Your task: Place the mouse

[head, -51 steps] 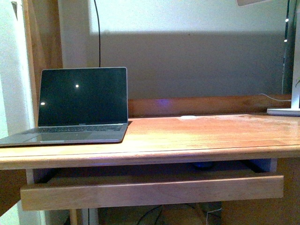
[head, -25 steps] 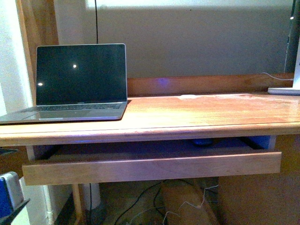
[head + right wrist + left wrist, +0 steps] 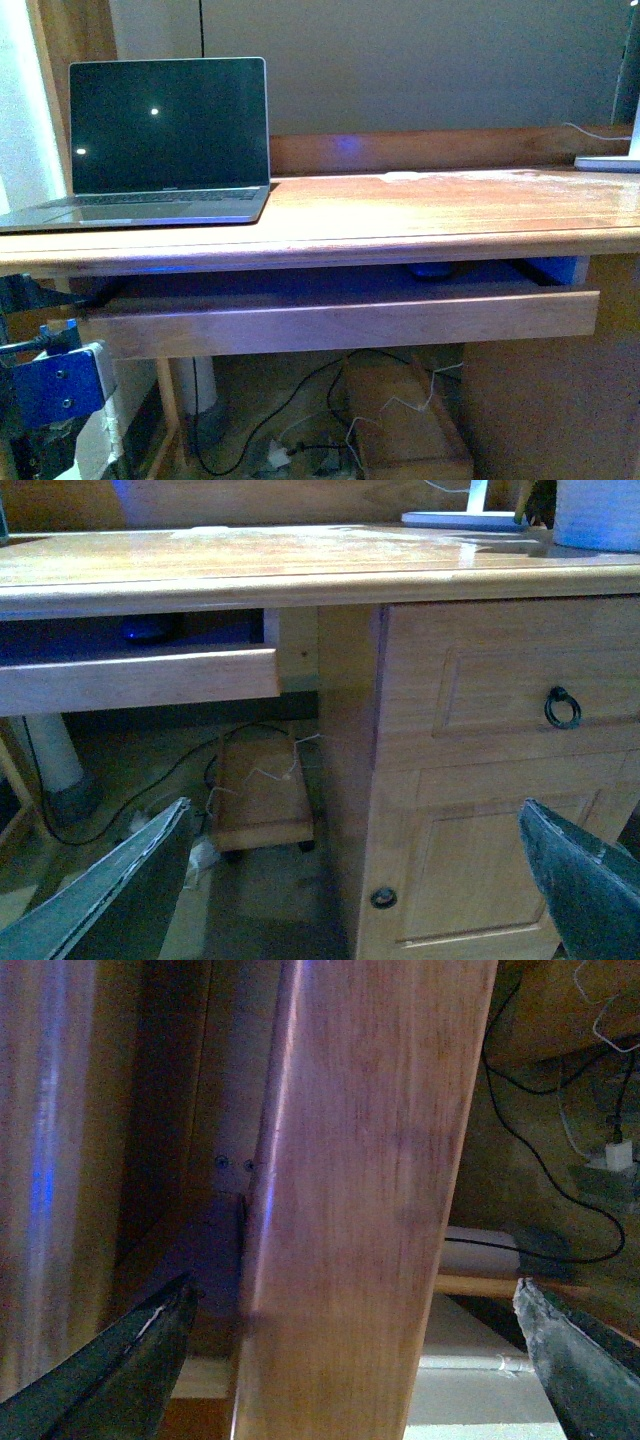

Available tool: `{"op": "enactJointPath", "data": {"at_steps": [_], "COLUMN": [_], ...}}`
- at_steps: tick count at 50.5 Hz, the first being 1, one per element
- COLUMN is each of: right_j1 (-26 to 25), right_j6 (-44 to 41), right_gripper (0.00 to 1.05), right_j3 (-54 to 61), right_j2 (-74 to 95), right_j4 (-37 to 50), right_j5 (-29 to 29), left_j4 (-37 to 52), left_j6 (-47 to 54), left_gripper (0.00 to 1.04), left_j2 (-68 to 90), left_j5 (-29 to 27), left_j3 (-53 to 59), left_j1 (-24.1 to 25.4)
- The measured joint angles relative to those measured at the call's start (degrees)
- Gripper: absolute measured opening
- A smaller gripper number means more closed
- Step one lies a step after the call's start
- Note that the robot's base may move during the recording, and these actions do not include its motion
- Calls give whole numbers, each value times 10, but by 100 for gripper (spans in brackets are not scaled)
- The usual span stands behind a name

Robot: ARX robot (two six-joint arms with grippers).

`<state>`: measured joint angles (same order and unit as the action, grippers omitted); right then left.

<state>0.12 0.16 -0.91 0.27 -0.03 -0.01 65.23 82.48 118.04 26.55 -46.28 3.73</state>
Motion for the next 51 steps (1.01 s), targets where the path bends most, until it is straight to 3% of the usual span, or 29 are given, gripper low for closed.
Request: {"op": "enactJointPath", "data": {"at_steps": [27, 30, 40, 45, 51], "right_j1": [0, 0, 0, 0, 0], "right_j6": [0, 0, 0, 0, 0], "right_gripper": [97, 97, 97, 97, 97], "right_j3": [0, 0, 0, 0, 0], "right_j2": [0, 0, 0, 0, 0], "right_j4": [0, 0, 0, 0, 0], "right_j5": [0, 0, 0, 0, 0], "left_j4": [-40, -109, -502, -610, -660], "left_j6": [4, 2, -78, -102, -137], "left_gripper": [97, 97, 97, 97, 97], "left_j2": [96, 77, -68, -132, -183], "left_j5": [19, 4, 75, 138, 202], "left_j3": [-120, -122, -109, -74, -31], "left_j1": [-14, -20, -24, -32, -38]}}
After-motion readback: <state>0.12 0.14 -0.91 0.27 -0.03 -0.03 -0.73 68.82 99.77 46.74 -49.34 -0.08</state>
